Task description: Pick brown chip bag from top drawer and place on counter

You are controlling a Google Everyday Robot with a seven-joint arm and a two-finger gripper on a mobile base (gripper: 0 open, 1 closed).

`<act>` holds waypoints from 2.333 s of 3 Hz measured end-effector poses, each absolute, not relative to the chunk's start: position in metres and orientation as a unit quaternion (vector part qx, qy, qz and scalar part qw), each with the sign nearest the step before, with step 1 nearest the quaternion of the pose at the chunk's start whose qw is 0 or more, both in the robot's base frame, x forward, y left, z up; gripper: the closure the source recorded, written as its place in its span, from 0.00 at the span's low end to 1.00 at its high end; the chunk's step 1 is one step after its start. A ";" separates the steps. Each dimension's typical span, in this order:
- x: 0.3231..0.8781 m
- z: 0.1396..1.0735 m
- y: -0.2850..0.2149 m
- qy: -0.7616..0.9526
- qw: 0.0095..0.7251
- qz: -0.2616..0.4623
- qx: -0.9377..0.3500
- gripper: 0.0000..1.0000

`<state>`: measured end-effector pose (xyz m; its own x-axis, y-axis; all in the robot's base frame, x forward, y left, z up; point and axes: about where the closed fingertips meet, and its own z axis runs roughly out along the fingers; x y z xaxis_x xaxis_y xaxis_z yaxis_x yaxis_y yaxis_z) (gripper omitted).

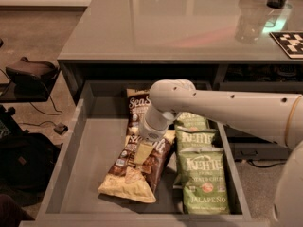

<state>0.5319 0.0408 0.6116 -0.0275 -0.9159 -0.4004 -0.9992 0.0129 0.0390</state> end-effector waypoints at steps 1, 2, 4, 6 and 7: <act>0.522 0.668 0.040 0.679 0.179 0.178 -0.689 1.00; 0.509 0.737 0.021 0.646 0.242 0.193 -0.697 1.00; 0.495 0.848 -0.013 0.599 0.335 0.177 -0.706 1.00; 0.514 0.951 -0.058 0.592 0.394 0.145 -0.688 1.00; 0.517 0.996 -0.074 0.591 0.408 0.123 -0.684 1.00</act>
Offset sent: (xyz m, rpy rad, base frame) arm -0.0405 -0.0490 0.2140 0.3565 -0.2326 0.1221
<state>0.5174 -0.0742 0.9964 0.2700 -0.7089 -0.6516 -0.9103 0.0326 -0.4126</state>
